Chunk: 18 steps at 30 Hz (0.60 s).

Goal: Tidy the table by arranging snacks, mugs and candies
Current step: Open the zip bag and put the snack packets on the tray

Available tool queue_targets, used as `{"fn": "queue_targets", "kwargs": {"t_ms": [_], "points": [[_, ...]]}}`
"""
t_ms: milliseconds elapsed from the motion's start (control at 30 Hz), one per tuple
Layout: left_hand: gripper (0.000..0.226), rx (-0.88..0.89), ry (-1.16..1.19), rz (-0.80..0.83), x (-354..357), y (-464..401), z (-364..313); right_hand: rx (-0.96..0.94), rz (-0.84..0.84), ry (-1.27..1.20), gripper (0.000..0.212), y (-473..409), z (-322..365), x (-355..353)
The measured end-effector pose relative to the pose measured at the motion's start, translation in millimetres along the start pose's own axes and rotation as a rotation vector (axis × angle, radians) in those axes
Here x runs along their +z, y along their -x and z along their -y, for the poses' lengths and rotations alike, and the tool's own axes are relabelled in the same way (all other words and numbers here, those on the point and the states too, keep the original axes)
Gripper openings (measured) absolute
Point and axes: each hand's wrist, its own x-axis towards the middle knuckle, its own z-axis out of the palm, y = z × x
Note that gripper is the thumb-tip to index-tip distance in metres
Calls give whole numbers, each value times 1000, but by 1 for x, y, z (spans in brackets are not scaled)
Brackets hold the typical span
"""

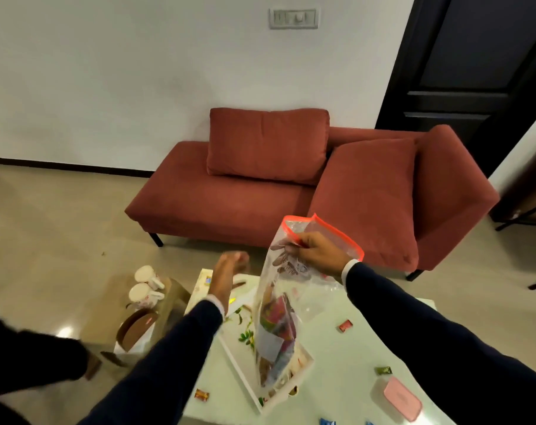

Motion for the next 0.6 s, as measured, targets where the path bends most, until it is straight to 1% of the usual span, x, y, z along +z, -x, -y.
{"fn": "queue_targets", "kwargs": {"t_ms": [33,100,167,233,300,333,400,433,467,500,533,567,600], "points": [[27,-110,13,-70,-3,-1,16,-16,2,-41,28,-1,8,-2],[45,-318,-12,-120,-7,0,44,-44,-9,-123,29,-4,22,-8],[61,-465,-13,-88,-7,5,59,-92,12,-221,31,-2,40,-17],[77,-539,49,-10,-6,11,62,-144,61,-349,29,3,60,-24],[88,-554,197,115,-4,10,60,-174,122,-462,30,10,79,-33],[94,-538,324,224,-3,7,59,-178,121,-516,30,16,86,-38],[102,-422,585,529,6,7,41,-202,114,-576,34,28,101,-53],[103,-374,681,580,9,11,29,-223,122,-577,38,36,107,-60],[106,-387,727,538,12,15,16,-235,125,-578,46,44,112,-67],[109,-410,703,478,13,15,8,-217,101,-599,59,55,118,-71],[107,-397,673,451,10,14,-2,-176,58,-626,74,63,120,-75],[99,-347,623,406,9,13,-9,-140,21,-655,85,69,124,-78],[88,-291,589,394,7,11,-17,-134,-18,-681,85,75,125,-75]]}}
